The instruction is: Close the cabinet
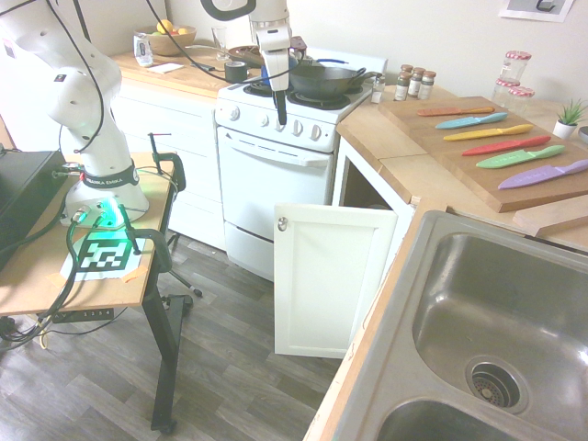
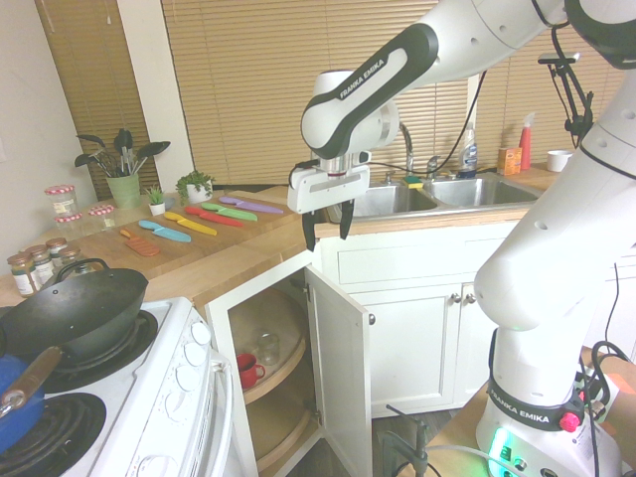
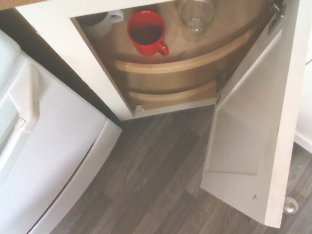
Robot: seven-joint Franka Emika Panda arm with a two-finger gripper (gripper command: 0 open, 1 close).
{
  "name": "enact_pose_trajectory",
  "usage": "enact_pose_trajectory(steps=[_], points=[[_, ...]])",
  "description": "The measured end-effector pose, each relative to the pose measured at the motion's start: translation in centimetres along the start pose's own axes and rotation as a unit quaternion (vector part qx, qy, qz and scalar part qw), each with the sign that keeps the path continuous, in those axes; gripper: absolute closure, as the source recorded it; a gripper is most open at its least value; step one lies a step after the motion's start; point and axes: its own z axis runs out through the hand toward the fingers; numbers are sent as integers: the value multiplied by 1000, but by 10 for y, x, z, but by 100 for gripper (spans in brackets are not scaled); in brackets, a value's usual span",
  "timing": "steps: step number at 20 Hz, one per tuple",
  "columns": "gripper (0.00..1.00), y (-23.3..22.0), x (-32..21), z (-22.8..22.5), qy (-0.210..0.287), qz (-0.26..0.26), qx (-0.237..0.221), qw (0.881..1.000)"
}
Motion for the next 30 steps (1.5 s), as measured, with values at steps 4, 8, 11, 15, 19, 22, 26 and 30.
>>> enact_pose_trajectory(steps=[4, 8, 11, 15, 19, 22, 26, 30], points=[[0, 7, 11, 7, -4, 6, 0, 1000], [0, 32, 53, 33, -8, 14, 1, 1000], [0, 57, 96, 52, -4, 21, 4, 1000], [0, 98, 152, 80, -8, 40, 11, 999], [0, 124, 195, 125, -23, 41, 22, 999], [0, 124, 216, 159, -35, 28, 31, 998], [0, 118, 238, 201, -59, 17, 41, 997], [0, 107, 244, 247, -79, 11, 31, 996]])
